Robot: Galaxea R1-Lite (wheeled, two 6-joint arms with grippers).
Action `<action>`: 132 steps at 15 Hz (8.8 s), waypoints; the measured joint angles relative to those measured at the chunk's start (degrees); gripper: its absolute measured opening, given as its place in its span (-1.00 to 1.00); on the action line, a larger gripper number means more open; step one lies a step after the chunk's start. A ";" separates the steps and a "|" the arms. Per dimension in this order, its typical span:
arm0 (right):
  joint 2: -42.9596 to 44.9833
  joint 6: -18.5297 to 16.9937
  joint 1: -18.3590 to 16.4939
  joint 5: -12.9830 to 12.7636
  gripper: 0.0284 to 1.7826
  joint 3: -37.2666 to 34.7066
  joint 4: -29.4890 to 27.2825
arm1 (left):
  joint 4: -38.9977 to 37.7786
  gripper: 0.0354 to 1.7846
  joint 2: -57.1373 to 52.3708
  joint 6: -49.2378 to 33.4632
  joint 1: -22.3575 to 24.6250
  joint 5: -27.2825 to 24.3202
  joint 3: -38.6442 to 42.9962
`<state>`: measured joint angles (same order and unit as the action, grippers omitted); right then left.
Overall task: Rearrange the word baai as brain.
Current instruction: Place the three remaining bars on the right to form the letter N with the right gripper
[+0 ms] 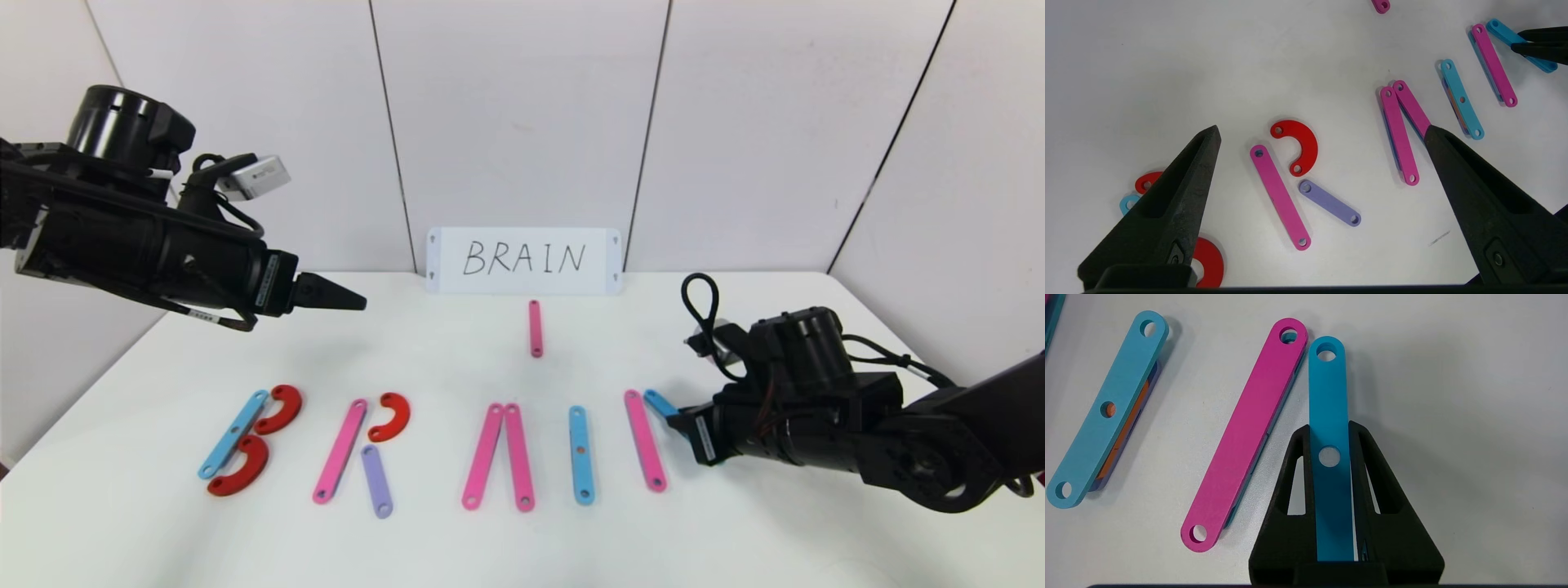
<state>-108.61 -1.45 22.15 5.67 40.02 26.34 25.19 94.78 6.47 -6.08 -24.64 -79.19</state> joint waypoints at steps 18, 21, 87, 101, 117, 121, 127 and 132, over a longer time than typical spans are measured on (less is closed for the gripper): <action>-1.10 0.13 -1.16 -0.61 0.39 -2.07 4.61 | 0.06 0.95 0.00 0.00 -0.45 0.00 0.22; -0.46 -0.15 -1.40 -0.71 0.79 -1.71 4.63 | -0.02 0.95 0.00 0.02 -0.74 0.00 0.41; -14.02 -13.20 10.37 -15.75 -0.72 42.31 -24.06 | -0.27 0.95 -0.66 -0.04 -1.38 0.16 0.77; 9.08 -24.17 5.05 -19.99 -0.72 7.90 -20.78 | -0.17 0.95 -1.26 0.00 -1.49 0.16 1.05; 2.57 -24.41 2.35 -19.09 -0.72 5.05 -16.70 | -0.17 0.95 -1.18 0.00 -1.93 0.17 1.22; 1.79 -24.34 2.33 -19.11 -0.72 4.99 -16.70 | -0.07 0.95 -1.18 0.00 -2.04 0.17 1.27; 1.39 -24.32 2.33 -19.09 -0.72 4.71 -16.79 | -0.24 0.95 -1.21 0.00 -2.32 0.33 1.57; 1.13 -24.26 2.32 -19.18 -0.69 4.22 -16.75 | -0.20 0.95 -1.21 -0.02 -2.56 0.35 1.61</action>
<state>-107.47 -25.71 24.47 -13.51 44.24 9.59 24.99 93.57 6.45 -8.64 -24.28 -77.58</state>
